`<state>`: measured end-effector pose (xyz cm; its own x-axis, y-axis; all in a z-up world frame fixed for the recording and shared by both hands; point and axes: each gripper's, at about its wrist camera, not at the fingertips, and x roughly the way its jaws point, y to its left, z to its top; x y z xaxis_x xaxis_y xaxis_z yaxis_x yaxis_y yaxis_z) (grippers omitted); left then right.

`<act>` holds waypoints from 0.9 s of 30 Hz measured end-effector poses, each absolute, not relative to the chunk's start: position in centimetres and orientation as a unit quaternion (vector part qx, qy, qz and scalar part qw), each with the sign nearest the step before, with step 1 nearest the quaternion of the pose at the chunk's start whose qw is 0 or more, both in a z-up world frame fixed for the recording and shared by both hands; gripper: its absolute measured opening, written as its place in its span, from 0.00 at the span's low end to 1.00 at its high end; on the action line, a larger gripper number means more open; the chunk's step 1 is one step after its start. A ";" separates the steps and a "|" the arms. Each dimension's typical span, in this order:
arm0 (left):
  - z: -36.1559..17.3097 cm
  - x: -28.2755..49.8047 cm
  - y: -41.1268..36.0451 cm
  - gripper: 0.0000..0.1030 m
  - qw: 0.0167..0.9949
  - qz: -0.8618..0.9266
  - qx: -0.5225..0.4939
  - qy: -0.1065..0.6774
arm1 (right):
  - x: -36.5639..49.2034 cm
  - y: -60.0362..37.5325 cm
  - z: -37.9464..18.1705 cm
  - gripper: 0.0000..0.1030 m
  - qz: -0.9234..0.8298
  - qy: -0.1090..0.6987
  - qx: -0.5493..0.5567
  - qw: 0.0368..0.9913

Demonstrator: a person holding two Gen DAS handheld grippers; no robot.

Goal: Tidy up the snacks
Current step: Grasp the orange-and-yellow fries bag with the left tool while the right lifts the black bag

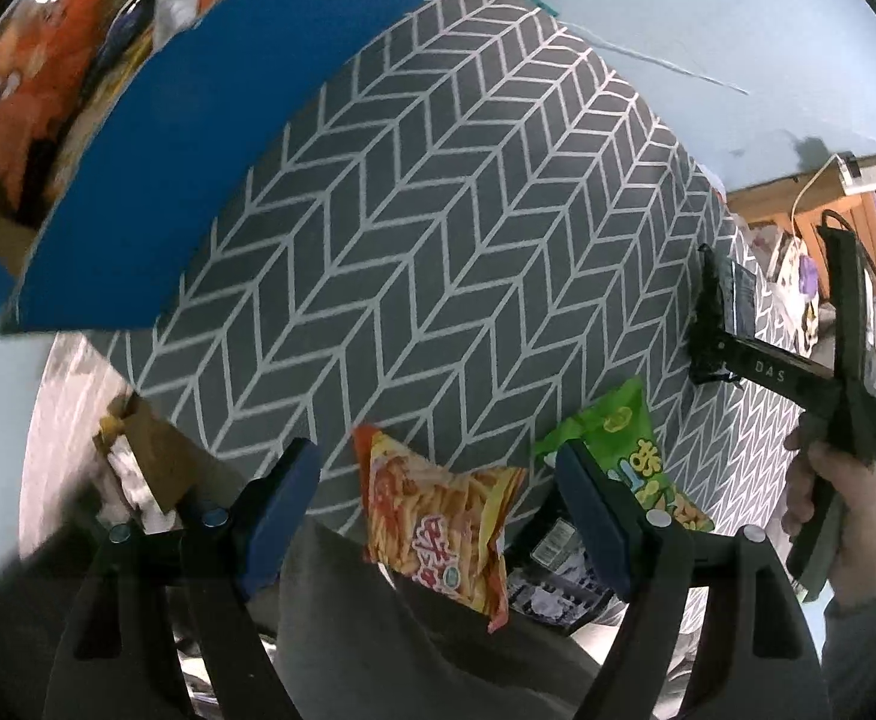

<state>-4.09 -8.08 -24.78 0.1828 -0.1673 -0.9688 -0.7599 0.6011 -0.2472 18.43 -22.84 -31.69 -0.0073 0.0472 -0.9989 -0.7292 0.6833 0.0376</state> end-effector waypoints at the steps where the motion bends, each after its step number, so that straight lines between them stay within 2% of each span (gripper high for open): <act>1: -24.8 -4.4 -8.2 0.80 0.662 0.226 -0.391 0.598 | 18.1 -22.8 -31.5 0.63 0.304 0.640 -0.264 0.654; 11: -26.6 -5.8 -10.0 0.85 0.644 0.230 -0.435 0.586 | 15.5 -22.7 -29.7 0.63 0.338 0.615 -0.273 0.658; 21: -29.4 -4.9 -11.3 0.85 0.643 0.215 -0.407 0.612 | 14.6 -23.5 -27.7 0.63 0.343 0.604 -0.275 0.665; 27: -30.4 -4.3 -11.7 0.78 0.637 0.206 -0.394 0.629 | 14.0 -23.4 -26.6 0.63 0.348 0.605 -0.268 0.664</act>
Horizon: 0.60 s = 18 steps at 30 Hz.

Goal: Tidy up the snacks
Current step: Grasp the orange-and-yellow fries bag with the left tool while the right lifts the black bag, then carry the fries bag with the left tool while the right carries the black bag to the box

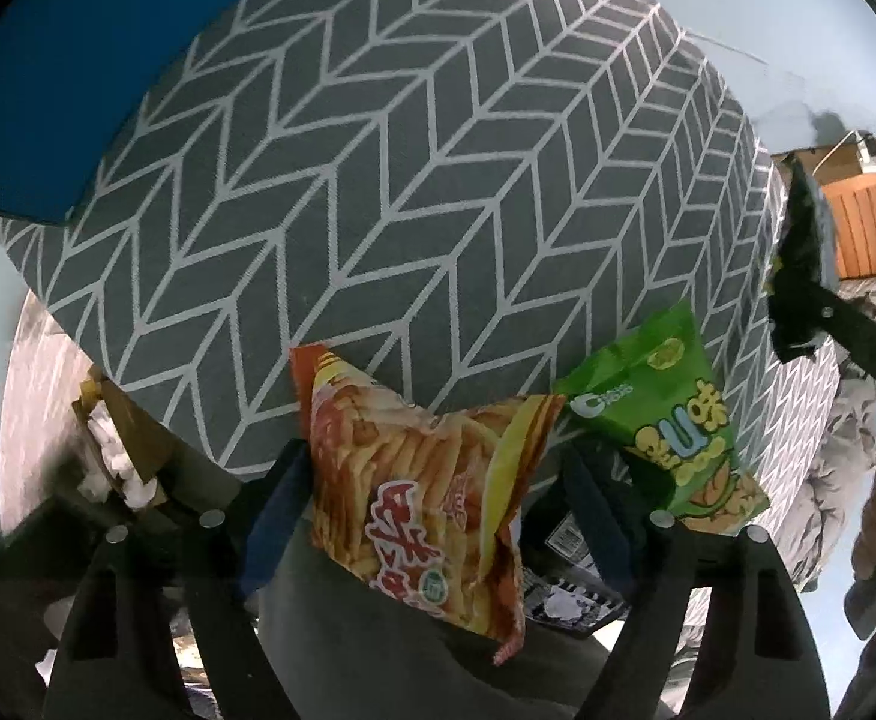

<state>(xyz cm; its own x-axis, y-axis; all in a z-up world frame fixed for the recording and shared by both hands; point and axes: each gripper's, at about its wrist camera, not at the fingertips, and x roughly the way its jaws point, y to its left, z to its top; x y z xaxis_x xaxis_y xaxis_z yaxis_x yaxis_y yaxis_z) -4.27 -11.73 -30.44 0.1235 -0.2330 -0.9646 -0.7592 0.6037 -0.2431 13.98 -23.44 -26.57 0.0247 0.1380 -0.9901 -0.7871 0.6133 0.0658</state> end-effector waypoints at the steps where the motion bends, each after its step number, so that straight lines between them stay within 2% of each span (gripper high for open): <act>1: -30.5 -4.2 -11.8 0.74 0.637 0.205 -0.392 0.631 | 13.8 -23.4 -26.5 0.63 0.350 0.604 -0.270 0.663; 2: -30.6 -4.1 -11.8 0.72 0.637 0.204 -0.389 0.634 | 13.5 -23.3 -26.4 0.63 0.352 0.603 -0.272 0.662; 4: -30.6 -4.1 -11.9 0.61 0.639 0.200 -0.381 0.637 | 12.9 -23.1 -26.1 0.63 0.356 0.600 -0.276 0.662; 11: -30.0 -3.4 -12.1 0.49 0.651 0.187 -0.361 0.641 | 11.3 -22.5 -25.2 0.63 0.362 0.603 -0.264 0.660; 18: -27.1 -2.2 -11.7 0.48 0.674 0.181 -0.341 0.630 | 11.5 -21.5 -24.1 0.63 0.376 0.595 -0.262 0.660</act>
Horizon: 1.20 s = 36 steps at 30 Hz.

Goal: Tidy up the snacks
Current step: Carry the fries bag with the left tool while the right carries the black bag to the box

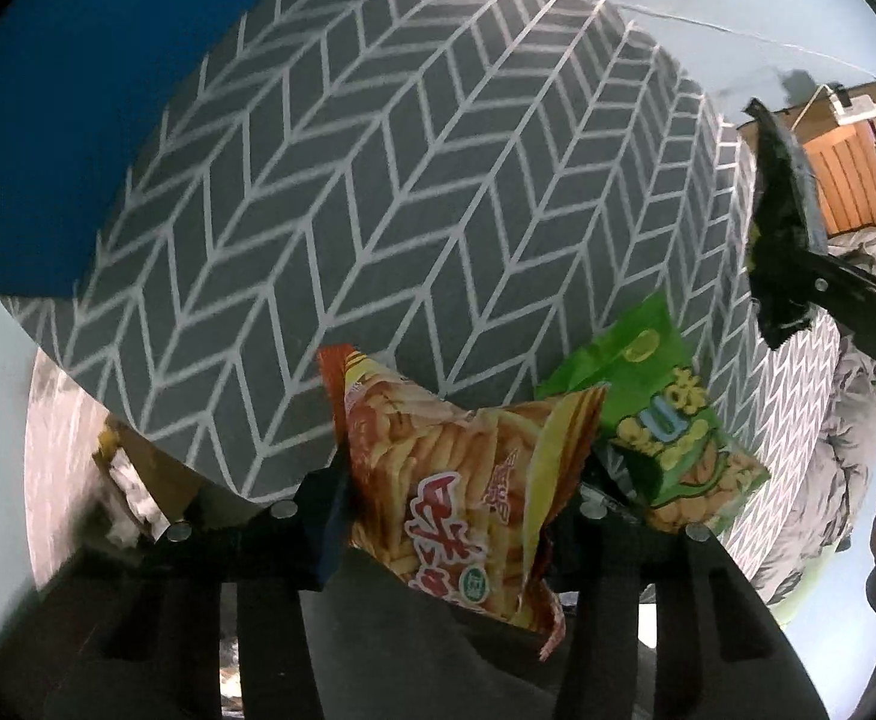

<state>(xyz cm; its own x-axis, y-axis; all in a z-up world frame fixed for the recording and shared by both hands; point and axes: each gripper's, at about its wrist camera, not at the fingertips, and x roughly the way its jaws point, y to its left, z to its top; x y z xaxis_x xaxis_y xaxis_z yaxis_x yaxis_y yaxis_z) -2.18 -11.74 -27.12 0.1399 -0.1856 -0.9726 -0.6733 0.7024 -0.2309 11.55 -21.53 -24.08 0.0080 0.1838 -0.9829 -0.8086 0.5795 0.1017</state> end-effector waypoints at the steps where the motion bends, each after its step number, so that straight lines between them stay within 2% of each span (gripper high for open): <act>1: -26.7 -2.0 -11.6 0.48 0.677 0.182 -0.337 0.629 | 11.6 -21.4 -23.9 0.63 0.378 0.594 -0.261 0.660; 24: -12.8 -1.6 -1.2 0.48 0.759 0.207 -0.307 0.537 | 11.8 -12.5 -16.3 0.63 0.426 0.516 -0.292 0.683; 36: -10.3 -3.4 5.2 0.48 0.770 0.239 -0.312 0.503 | 10.1 -4.8 -12.2 0.63 0.471 0.483 -0.292 0.678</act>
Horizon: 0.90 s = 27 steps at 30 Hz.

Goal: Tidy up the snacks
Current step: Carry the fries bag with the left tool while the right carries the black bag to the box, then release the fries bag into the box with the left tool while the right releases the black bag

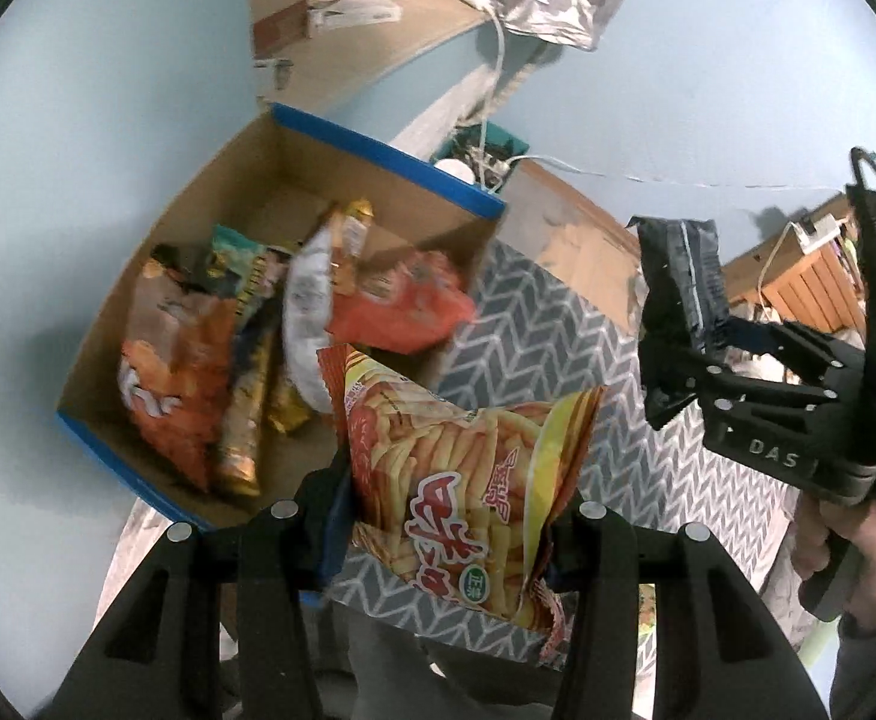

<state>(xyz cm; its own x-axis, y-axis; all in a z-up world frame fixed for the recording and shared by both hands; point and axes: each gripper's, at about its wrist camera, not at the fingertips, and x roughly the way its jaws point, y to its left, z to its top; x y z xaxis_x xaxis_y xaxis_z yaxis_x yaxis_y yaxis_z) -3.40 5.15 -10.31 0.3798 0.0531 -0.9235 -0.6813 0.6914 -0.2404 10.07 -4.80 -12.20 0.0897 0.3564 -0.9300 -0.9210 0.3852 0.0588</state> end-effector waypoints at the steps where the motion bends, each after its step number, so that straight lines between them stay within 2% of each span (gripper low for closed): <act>1: -10.2 -3.8 5.7 0.48 0.769 0.241 -0.314 0.502 | 9.7 -3.9 -12.0 0.63 0.476 0.480 -0.295 0.675; 24: -15.4 -9.8 14.2 0.48 0.717 0.294 -0.386 0.501 | 2.9 8.7 -12.9 0.64 0.538 0.493 -0.316 0.607; 26: -15.3 -10.1 14.5 0.52 0.713 0.297 -0.396 0.497 | 2.6 9.0 -12.9 0.64 0.540 0.489 -0.320 0.605; 27: -15.3 -10.3 14.6 0.58 0.712 0.300 -0.400 0.493 | 2.5 9.3 -12.9 0.64 0.539 0.488 -0.321 0.606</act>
<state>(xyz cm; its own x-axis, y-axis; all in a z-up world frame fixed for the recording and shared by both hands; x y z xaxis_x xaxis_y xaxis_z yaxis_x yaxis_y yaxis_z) -10.31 14.57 -15.26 0.3327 0.0327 -0.9425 -0.8219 0.5000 -0.2729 2.51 9.29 -12.87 -0.0582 0.3407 -0.9384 -0.9678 0.2114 0.1368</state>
